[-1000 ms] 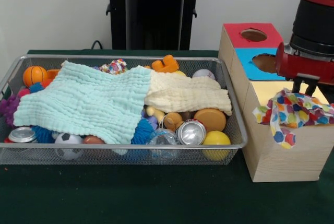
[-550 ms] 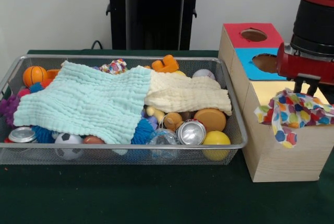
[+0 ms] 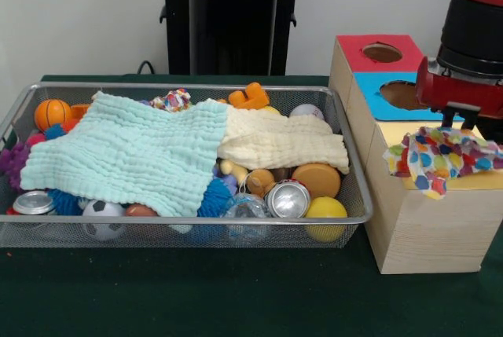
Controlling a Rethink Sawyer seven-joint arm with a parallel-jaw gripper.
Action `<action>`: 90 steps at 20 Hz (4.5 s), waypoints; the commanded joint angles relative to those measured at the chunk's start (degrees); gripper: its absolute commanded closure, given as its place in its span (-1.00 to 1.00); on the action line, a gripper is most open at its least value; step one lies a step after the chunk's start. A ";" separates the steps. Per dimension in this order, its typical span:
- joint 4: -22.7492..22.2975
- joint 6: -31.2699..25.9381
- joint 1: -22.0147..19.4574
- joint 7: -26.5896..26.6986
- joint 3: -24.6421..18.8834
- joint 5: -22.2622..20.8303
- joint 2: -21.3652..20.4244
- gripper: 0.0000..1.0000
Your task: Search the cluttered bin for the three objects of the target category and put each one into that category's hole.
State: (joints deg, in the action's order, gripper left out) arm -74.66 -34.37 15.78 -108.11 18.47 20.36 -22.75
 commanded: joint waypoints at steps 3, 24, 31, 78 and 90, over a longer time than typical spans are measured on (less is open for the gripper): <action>-13.75 0.17 0.47 -12.55 -3.85 0.37 -1.02 1.00; -8.36 13.23 -3.15 -10.51 -7.19 0.55 8.71 1.00; -6.98 12.18 -2.71 -11.17 -6.38 0.99 9.92 1.00; 1.71 9.88 -3.23 -8.49 -6.19 -1.41 17.68 1.00; 0.35 12.11 -3.93 -8.85 -7.06 -1.24 16.98 -1.00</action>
State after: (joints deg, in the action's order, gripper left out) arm -71.50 -29.59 15.01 -108.12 17.91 20.50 -15.76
